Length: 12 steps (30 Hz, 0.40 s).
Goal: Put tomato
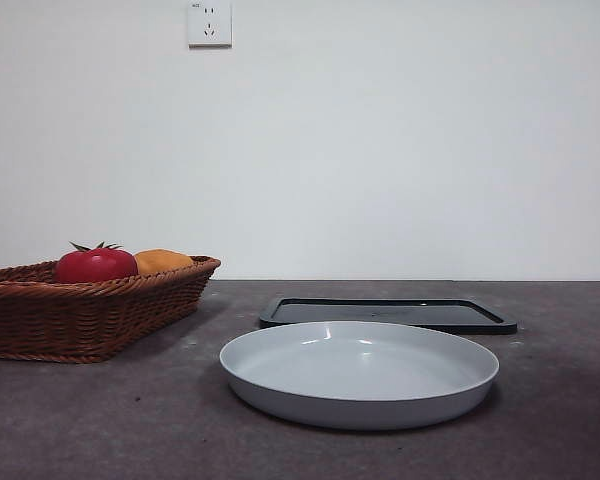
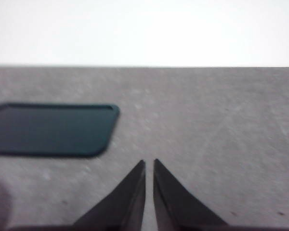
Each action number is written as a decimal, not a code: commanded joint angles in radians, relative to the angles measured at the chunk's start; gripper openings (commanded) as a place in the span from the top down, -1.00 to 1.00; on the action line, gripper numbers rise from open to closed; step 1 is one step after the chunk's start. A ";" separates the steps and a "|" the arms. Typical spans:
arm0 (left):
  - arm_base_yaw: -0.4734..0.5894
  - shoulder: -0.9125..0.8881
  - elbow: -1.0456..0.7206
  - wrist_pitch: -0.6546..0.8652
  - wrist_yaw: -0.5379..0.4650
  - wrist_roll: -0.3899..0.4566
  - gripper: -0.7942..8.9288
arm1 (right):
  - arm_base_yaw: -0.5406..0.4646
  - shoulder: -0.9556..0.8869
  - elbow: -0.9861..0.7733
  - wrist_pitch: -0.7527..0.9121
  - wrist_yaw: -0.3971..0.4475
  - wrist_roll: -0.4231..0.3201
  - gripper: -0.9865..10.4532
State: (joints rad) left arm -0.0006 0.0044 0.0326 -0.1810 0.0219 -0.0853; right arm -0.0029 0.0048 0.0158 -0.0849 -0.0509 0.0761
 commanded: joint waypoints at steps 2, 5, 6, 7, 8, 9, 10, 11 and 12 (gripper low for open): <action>-0.002 -0.001 0.041 0.004 -0.003 -0.037 0.82 | 0.000 -0.001 0.004 0.007 -0.016 0.175 0.80; -0.002 0.005 0.109 0.002 -0.003 -0.101 0.82 | 0.000 -0.001 0.024 -0.001 -0.070 0.276 0.81; -0.002 0.011 0.132 -0.003 -0.003 -0.124 0.82 | 0.001 0.000 0.034 -0.006 -0.086 0.304 0.81; -0.002 0.020 0.164 -0.016 -0.003 -0.145 0.82 | 0.001 0.000 0.052 -0.020 -0.099 0.328 0.81; -0.002 0.034 0.199 -0.033 -0.003 -0.153 0.82 | 0.001 0.000 0.073 -0.038 -0.104 0.349 0.81; -0.002 0.047 0.227 -0.049 -0.003 -0.153 0.82 | 0.001 0.003 0.092 -0.053 -0.104 0.366 0.81; -0.002 0.065 0.258 -0.068 -0.003 -0.152 0.82 | 0.001 0.010 0.116 -0.071 -0.104 0.381 0.81; -0.002 0.093 0.299 -0.092 -0.003 -0.150 0.82 | 0.001 0.020 0.143 -0.088 -0.104 0.401 0.81; -0.002 0.114 0.327 -0.108 -0.003 -0.146 0.82 | 0.001 0.030 0.161 -0.098 -0.109 0.414 0.81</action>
State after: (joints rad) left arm -0.0006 0.1001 0.3298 -0.2829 0.0219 -0.2192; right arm -0.0029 0.0261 0.1604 -0.1799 -0.1570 0.4255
